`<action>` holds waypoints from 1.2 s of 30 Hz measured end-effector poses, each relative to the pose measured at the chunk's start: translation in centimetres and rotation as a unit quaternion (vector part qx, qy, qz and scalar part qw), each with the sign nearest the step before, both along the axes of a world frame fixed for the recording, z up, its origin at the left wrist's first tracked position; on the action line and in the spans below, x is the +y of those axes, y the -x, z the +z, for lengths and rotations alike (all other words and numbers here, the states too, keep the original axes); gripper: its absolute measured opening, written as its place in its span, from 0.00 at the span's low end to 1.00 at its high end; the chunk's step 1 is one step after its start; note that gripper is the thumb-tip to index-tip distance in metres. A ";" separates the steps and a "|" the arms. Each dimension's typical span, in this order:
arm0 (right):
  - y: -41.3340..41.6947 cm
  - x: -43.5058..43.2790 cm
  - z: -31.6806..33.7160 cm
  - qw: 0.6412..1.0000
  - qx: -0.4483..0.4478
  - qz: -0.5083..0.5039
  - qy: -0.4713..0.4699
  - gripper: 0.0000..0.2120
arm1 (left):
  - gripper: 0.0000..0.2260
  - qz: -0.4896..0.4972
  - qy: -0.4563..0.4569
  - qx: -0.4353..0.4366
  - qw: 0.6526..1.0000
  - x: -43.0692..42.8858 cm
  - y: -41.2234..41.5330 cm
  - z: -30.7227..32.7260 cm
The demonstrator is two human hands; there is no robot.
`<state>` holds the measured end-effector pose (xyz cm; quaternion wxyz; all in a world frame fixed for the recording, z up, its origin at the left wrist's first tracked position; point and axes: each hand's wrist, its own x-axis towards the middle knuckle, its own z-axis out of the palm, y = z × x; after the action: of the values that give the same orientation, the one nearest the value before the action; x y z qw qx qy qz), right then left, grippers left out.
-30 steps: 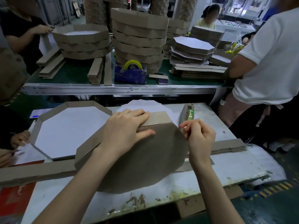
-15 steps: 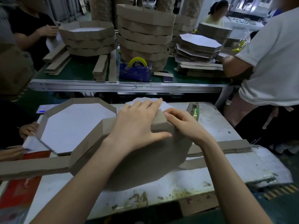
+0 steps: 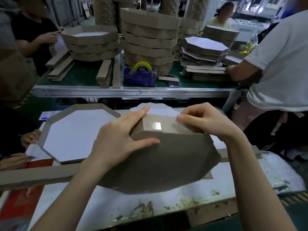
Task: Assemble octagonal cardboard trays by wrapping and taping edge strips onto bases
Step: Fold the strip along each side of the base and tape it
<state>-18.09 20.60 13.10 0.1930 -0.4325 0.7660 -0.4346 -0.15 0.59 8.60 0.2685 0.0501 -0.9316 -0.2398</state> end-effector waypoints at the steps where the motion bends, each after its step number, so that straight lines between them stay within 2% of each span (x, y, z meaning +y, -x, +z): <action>1: -0.3 -0.2 0.4 1.000 0.011 0.003 -0.002 0.16 | 0.39 0.001 -0.014 -0.001 1.000 0.0 -0.3 -0.7; 4: -0.9 -1.1 0.7 0.999 0.035 0.013 -0.013 0.08 | 0.38 0.010 -0.053 -0.005 0.999 -0.1 -1.2 -2.8; 9: -1.6 -2.5 -0.9 0.998 0.037 0.025 -0.034 0.07 | 0.35 0.016 -0.079 0.015 0.997 -1.1 -2.1 -4.2; 16: -2.0 -3.1 -1.6 0.998 0.050 0.033 -0.025 0.06 | 0.33 0.007 0.002 0.035 0.999 0.7 -1.6 -2.1; 19: -2.0 -3.1 -1.5 0.999 0.028 0.028 -0.025 0.08 | 0.32 0.004 0.045 0.030 0.999 1.4 -1.0 -1.5; 22: -2.0 -3.0 -1.5 0.999 0.003 0.033 -0.034 0.13 | 0.31 -0.004 0.051 0.020 0.998 1.3 -0.8 -1.6; 26: -1.9 -3.1 -2.0 0.999 0.014 0.032 -0.037 0.06 | 0.30 -0.013 0.040 0.021 0.999 1.1 -0.7 -1.9; 36: -1.9 -3.0 -1.7 0.999 0.012 0.033 -0.034 0.05 | 0.25 -0.012 0.033 0.040 0.999 0.9 -0.6 -2.3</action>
<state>-16.16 17.62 11.44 0.2125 -0.4562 0.7678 -0.3966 0.42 1.46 6.34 0.3039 0.0209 -0.9281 -0.2143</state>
